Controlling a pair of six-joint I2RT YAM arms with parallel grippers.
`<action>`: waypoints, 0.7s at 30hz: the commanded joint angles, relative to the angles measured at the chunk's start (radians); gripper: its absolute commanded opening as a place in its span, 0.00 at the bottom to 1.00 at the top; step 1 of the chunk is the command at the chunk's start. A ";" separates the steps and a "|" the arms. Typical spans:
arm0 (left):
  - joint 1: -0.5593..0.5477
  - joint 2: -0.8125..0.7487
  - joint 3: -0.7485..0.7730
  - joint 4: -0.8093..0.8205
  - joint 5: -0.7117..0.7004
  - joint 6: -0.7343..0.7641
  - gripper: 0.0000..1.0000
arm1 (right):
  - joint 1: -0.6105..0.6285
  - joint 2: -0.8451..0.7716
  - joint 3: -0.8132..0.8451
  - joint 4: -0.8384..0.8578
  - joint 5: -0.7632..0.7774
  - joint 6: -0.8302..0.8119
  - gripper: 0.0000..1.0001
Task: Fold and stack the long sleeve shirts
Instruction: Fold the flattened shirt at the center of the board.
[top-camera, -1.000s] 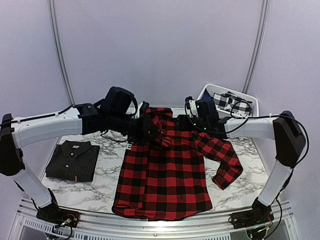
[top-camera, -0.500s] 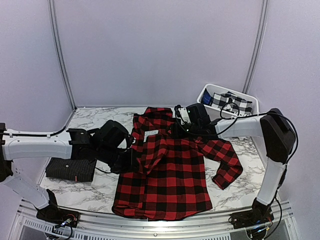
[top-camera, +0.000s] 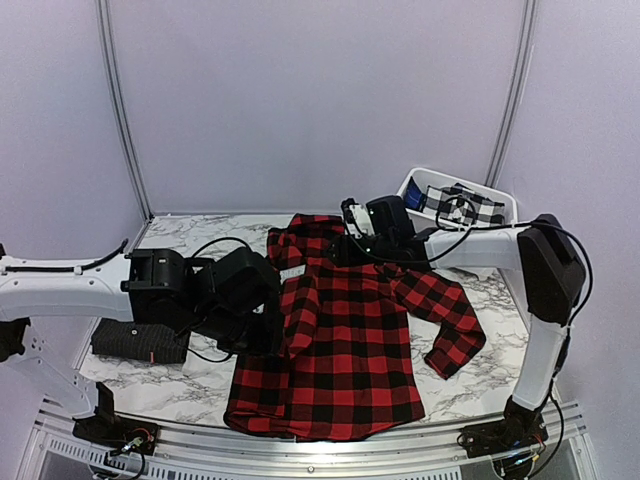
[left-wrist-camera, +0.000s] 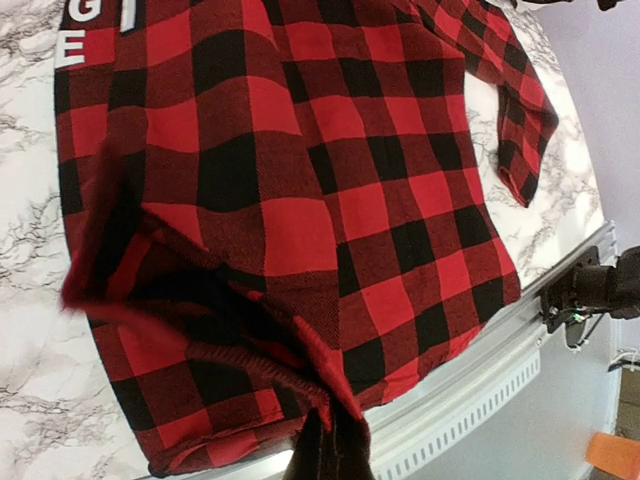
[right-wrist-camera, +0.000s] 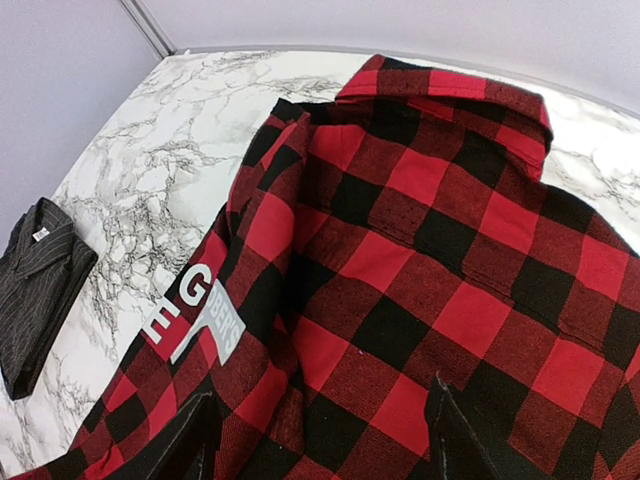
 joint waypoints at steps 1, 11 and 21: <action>-0.040 0.053 0.004 -0.134 -0.123 -0.011 0.00 | 0.014 0.016 0.045 -0.023 -0.007 -0.010 0.66; -0.079 0.052 -0.214 -0.041 -0.078 -0.128 0.10 | 0.017 0.115 0.147 -0.006 -0.056 -0.089 0.67; -0.050 -0.108 -0.297 0.046 -0.080 -0.138 0.45 | 0.025 0.351 0.447 -0.086 -0.132 -0.120 0.67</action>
